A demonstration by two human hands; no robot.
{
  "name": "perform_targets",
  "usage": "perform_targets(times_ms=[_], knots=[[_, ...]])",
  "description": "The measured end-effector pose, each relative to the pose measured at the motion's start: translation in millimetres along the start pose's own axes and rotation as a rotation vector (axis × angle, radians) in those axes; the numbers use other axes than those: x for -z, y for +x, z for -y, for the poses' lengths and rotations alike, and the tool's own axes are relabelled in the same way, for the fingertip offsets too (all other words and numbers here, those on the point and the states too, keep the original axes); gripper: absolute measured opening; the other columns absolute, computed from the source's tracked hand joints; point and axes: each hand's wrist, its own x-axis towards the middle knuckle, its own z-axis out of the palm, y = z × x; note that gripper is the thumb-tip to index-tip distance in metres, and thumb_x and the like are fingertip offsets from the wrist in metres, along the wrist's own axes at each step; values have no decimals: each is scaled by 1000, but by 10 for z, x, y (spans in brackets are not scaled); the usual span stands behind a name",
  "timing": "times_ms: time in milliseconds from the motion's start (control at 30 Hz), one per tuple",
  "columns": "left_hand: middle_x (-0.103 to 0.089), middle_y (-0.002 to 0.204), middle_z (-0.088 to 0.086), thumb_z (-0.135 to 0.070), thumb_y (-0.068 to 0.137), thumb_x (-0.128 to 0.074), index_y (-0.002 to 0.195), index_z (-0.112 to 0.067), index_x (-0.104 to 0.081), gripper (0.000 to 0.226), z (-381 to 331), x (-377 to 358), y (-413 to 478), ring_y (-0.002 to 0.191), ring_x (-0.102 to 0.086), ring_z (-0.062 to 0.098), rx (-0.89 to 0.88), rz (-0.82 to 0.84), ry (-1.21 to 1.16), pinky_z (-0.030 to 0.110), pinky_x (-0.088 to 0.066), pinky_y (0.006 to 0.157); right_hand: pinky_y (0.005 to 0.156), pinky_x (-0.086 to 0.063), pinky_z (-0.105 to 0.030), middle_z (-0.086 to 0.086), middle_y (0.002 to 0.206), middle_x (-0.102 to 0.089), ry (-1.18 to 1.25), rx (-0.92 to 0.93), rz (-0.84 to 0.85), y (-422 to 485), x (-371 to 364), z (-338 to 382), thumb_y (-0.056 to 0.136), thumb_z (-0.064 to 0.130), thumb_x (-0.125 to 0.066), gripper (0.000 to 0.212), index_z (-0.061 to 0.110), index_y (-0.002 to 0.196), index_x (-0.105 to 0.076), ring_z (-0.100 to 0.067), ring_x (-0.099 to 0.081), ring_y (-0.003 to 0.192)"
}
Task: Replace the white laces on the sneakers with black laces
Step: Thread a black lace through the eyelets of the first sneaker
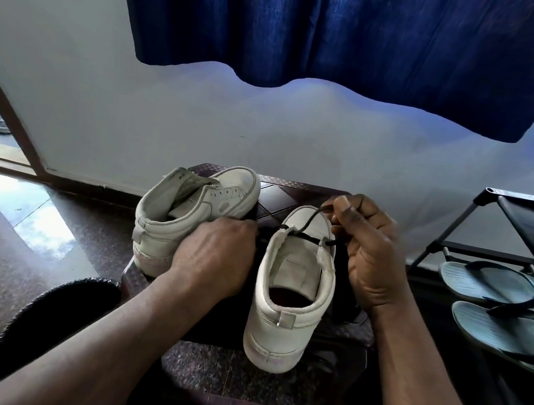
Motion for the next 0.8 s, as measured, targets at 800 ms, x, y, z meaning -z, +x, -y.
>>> perform_targets(times_ms=[800], knots=[[-76,97,-12,-38,100,-63,103,-32,-71,11,34,-42,129,93,-69,8,-5,-73,-610,32,-53,82,67,-45,-17,14,69,-68,-254,-14,39,-22,-53,-161,94,15,-75,17,15,77,-74,0,-58,65]])
